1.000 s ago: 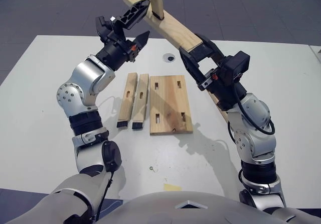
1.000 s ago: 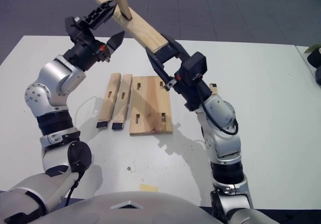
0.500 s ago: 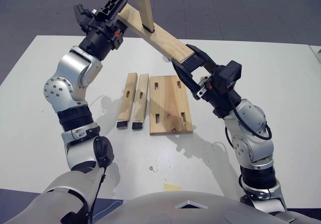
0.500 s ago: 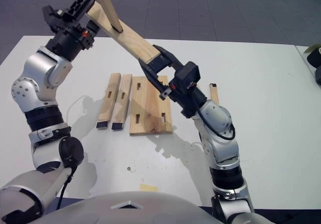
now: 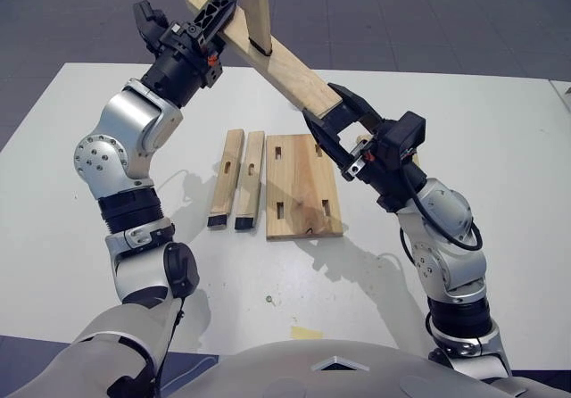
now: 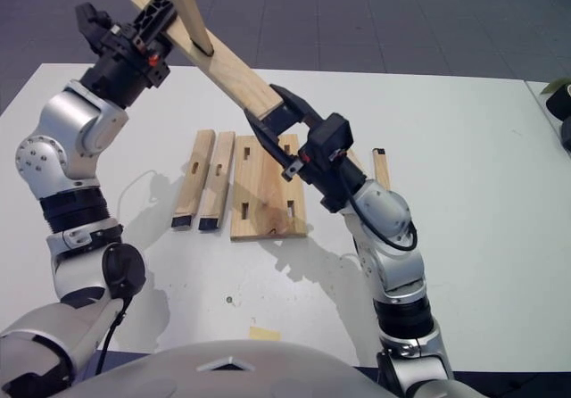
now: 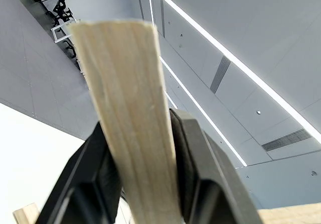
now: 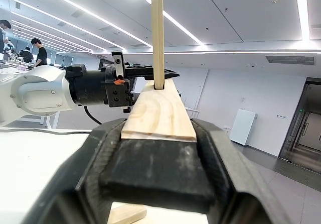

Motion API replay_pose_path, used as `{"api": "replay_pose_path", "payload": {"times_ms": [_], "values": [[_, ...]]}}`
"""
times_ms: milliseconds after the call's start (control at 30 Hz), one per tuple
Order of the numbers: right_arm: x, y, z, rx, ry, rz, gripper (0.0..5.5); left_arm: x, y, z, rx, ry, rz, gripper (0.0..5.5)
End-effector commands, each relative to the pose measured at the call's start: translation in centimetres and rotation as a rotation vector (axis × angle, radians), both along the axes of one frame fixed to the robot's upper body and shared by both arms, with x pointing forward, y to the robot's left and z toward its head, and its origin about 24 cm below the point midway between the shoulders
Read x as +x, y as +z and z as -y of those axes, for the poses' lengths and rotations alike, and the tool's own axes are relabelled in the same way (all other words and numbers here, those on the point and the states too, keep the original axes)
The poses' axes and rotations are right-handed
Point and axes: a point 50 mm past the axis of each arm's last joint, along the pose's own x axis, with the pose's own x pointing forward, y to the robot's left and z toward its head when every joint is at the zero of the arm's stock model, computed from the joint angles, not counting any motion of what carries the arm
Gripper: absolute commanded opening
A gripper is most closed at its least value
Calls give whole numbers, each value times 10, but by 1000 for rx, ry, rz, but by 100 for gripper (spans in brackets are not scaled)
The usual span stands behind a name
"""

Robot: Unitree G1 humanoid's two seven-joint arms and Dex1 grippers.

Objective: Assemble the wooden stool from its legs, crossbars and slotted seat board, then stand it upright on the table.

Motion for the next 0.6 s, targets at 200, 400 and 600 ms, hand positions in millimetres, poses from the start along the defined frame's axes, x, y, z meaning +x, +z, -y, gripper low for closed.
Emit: {"api": "replay_pose_path", "payload": {"times_ms": [200,400,600], "values": [[3,-17,5,-77,-23,-45,264,-11,29,2,27,14,112,105],[4,-28,9,-99,-65,-79,362,-24,66,-25,182,330,295,105],[12,-65,30,-311,-285,-216,445,-42,66,-24,557,531,444,105]]}}
